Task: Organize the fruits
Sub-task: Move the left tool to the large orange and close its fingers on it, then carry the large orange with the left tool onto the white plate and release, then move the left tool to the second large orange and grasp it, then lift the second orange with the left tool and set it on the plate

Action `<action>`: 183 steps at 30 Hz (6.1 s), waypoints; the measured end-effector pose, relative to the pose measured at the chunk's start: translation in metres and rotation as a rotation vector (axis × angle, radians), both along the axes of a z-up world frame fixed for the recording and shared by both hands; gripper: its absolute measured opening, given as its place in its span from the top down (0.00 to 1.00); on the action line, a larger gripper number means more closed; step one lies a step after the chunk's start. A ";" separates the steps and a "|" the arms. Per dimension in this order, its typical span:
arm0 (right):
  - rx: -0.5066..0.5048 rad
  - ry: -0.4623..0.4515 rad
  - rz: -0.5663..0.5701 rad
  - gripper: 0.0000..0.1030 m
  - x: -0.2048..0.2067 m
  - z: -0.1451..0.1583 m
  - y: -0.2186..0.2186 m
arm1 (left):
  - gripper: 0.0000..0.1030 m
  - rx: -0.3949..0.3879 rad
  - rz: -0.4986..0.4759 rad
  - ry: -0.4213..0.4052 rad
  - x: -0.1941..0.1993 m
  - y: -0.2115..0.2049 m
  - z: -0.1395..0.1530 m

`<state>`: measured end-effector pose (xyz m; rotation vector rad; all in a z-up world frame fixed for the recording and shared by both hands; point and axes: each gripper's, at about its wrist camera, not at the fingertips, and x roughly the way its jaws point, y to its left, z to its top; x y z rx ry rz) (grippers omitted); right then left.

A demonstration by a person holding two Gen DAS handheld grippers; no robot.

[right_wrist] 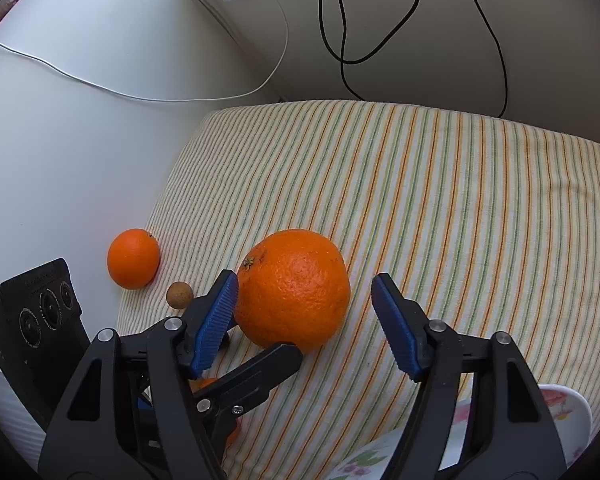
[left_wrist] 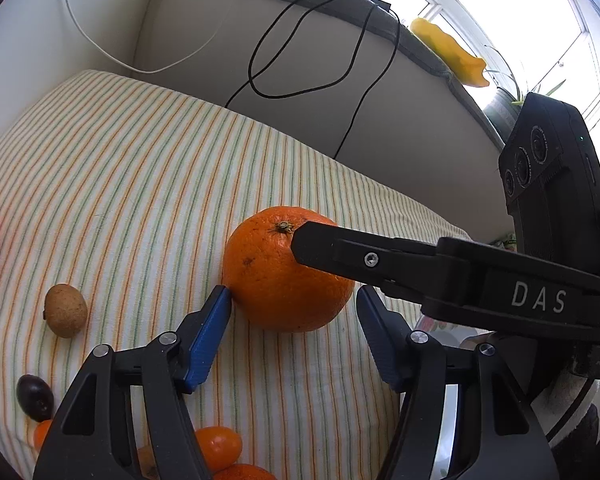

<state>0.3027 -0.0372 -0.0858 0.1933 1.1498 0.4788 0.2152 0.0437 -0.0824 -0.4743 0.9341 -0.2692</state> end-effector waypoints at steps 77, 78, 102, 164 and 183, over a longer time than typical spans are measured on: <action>0.099 -0.104 -0.194 0.42 -0.152 0.021 -0.170 | 0.44 0.178 -0.288 -0.119 -0.061 -0.160 0.025; 0.099 -0.105 -0.193 0.42 -0.152 0.022 -0.169 | 0.44 0.180 -0.289 -0.122 -0.061 -0.160 0.026; -0.019 -0.306 -0.230 0.25 -0.191 0.066 -0.176 | 0.42 0.209 -0.266 -0.197 -0.104 -0.135 0.040; 0.120 0.028 0.261 0.20 -0.030 -0.014 0.192 | 0.31 0.369 0.332 -0.139 -0.070 0.137 -0.002; 0.242 0.166 0.248 0.36 -0.010 -0.049 0.220 | 0.38 0.285 0.344 -0.108 -0.066 0.156 -0.013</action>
